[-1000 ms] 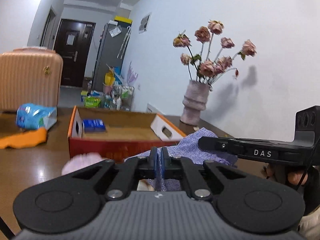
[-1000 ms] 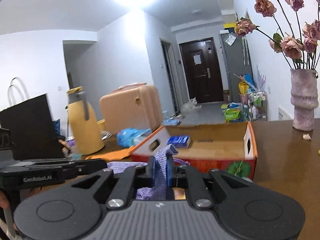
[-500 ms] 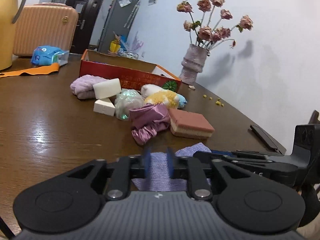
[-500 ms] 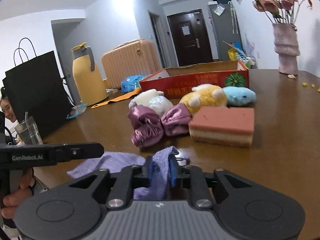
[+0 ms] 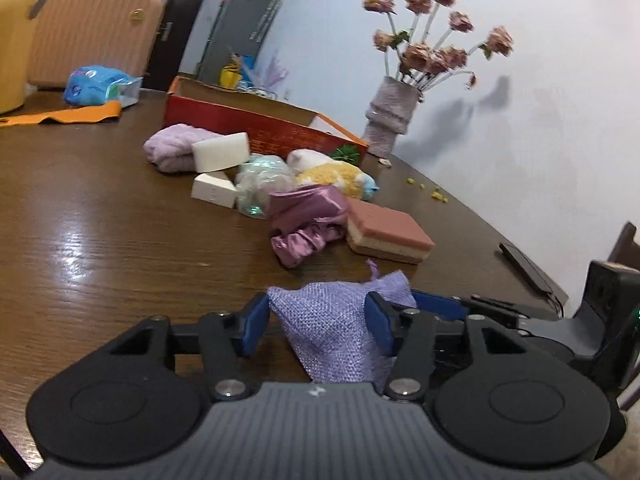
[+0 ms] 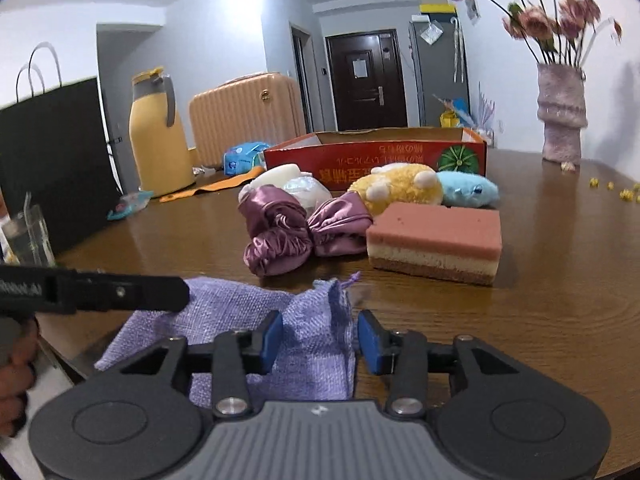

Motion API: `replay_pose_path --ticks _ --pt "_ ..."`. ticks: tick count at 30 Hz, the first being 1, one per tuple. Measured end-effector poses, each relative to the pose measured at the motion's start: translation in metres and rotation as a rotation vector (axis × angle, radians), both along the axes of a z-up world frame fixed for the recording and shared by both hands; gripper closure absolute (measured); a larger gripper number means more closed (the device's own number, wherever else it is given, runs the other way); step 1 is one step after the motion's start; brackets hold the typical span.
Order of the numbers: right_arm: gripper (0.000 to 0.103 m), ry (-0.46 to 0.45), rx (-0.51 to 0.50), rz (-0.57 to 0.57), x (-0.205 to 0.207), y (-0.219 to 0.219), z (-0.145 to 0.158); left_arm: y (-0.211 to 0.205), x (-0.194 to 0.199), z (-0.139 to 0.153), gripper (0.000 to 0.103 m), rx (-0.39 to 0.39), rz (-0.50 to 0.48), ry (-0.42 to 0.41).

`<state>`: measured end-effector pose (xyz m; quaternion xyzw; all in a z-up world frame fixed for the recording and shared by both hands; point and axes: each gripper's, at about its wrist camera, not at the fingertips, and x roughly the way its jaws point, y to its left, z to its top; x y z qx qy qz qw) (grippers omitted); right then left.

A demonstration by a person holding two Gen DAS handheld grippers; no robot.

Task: Organize soft objects
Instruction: 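Lift the lavender pouch with the right tool and drop it into the box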

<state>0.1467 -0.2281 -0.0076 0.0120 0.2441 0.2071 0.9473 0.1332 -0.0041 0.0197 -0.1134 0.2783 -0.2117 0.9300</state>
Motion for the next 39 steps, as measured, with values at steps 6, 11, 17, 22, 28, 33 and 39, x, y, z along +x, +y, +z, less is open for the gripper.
replay_pose_path --ticks 6,11,17,22,28,33,39 --pt "0.063 -0.047 -0.069 0.020 -0.005 0.008 -0.003 0.005 -0.001 -0.004 0.045 -0.015 -0.017 0.018" --pt "0.073 -0.049 -0.069 0.018 -0.006 0.007 -0.002 0.003 -0.005 -0.007 0.064 -0.024 -0.066 0.031" --pt "0.098 -0.044 -0.057 0.047 -0.003 0.000 0.007 0.000 0.002 0.002 0.084 -0.063 -0.088 0.023" --pt "0.100 -0.117 -0.020 0.081 0.011 -0.012 0.043 0.001 0.027 0.044 0.085 -0.064 -0.137 -0.078" --pt "0.100 -0.201 0.026 0.106 0.070 -0.026 0.099 -0.003 0.094 0.107 0.085 -0.036 -0.149 -0.188" --pt "0.100 -0.164 0.061 0.111 0.165 -0.032 0.144 -0.007 0.177 0.147 0.085 -0.024 -0.108 -0.184" --pt "0.100 -0.084 0.050 0.089 0.279 -0.030 0.175 -0.017 0.283 0.170 0.086 -0.007 -0.064 -0.150"
